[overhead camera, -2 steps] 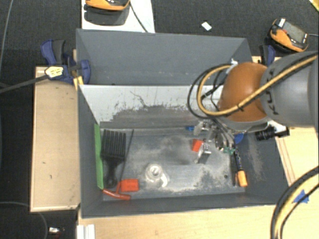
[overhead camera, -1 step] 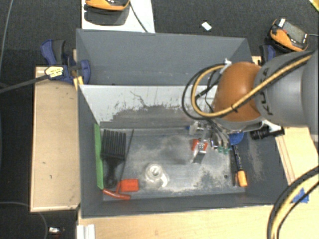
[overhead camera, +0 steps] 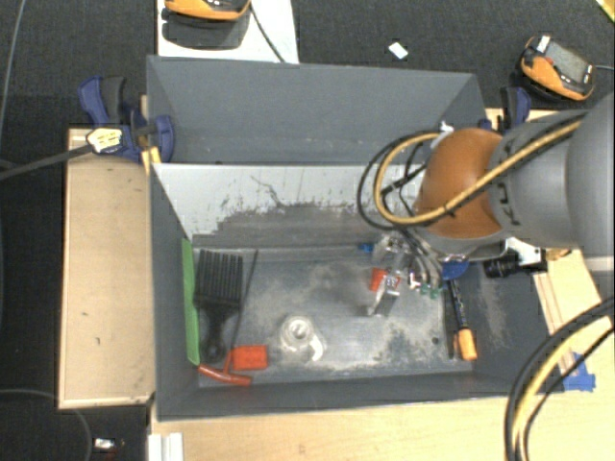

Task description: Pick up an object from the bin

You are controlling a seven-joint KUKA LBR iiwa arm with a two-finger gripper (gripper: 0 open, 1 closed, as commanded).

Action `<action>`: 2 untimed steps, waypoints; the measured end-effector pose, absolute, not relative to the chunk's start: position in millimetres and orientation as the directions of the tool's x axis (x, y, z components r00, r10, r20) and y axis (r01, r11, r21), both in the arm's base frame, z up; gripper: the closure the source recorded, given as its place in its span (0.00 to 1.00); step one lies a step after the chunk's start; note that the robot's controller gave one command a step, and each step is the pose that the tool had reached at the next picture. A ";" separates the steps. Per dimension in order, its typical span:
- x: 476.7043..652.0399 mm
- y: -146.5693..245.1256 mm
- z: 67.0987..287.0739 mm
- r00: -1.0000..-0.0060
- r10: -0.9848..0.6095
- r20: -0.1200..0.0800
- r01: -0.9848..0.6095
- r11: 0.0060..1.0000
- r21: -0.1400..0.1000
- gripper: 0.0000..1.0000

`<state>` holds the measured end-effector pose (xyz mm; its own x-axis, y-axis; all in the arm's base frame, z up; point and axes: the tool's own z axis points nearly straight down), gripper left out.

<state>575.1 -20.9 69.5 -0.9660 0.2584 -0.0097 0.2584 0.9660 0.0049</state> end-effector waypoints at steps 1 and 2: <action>561.7 -51.2 71.2 -0.933 0.359 -0.012 0.359 0.933 0.004 1.00; 561.7 -51.2 71.2 -0.933 0.359 -0.012 0.359 0.933 0.004 1.00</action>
Offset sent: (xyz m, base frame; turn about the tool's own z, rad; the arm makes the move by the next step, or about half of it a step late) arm 0.0000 0.0000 0.0000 0.0000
